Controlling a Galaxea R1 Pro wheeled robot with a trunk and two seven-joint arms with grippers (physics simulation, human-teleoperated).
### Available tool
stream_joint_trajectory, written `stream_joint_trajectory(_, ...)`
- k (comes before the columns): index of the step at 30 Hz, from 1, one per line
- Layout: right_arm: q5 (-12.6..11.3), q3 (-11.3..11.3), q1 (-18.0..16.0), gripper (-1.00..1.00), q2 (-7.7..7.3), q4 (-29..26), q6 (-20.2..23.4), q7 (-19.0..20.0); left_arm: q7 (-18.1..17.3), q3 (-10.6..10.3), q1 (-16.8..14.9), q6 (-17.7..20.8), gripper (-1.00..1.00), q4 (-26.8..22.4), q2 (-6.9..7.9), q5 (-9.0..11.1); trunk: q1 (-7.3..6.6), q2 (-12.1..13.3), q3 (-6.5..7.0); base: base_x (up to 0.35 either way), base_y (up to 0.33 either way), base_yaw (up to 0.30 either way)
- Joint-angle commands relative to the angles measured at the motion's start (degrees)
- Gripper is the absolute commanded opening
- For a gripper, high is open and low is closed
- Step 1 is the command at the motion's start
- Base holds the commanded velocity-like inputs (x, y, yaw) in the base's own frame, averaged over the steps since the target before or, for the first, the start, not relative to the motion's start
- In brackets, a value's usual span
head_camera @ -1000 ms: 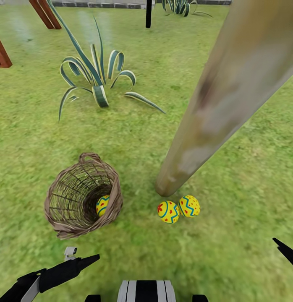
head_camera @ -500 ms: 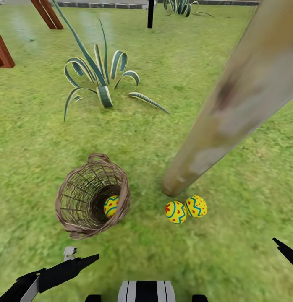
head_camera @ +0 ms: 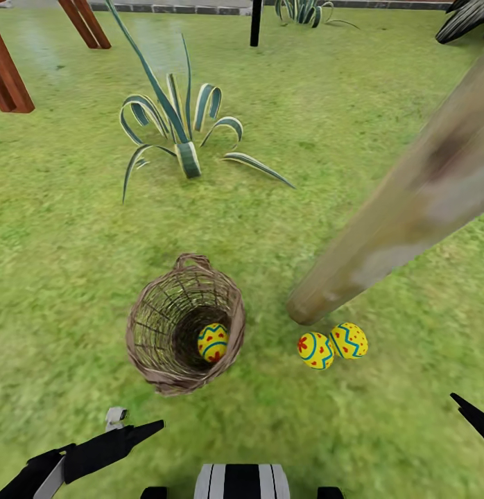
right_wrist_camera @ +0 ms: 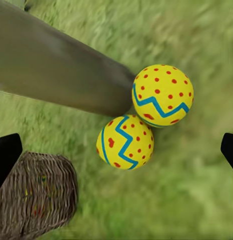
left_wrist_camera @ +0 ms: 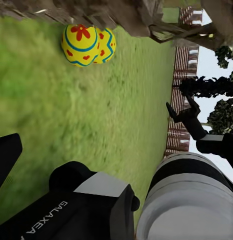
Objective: Take the three Easter eggs out of the wicker basket on the lawn in the garden, then place them on the lawn next to a single tree (choose any tree) so that all three eggs are next to the same tree and none are left in the basket.
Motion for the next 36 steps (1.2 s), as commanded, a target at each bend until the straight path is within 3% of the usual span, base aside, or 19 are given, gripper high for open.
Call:
stream_joint_trajectory(1, -0.5, 0.5, -0.1, 1.00, 0.02, 0.2, 0.5, 0.4, -0.1, -0.1, 0.0, 0.6, 1.00, 0.0, 0.02, 0.2, -0.01, 0.0, -0.03, 0.000, 0.313, 0.000)
stream_joint_trajectory(36, -0.5, 0.5, -0.1, 1.00, 0.02, 0.2, 0.4, 0.4, -0.1, -0.1, 0.0, 0.5, 1.00, 0.0, 0.02, 0.2, -0.01, 0.0, -0.03, 0.000, 0.319, 0.000)
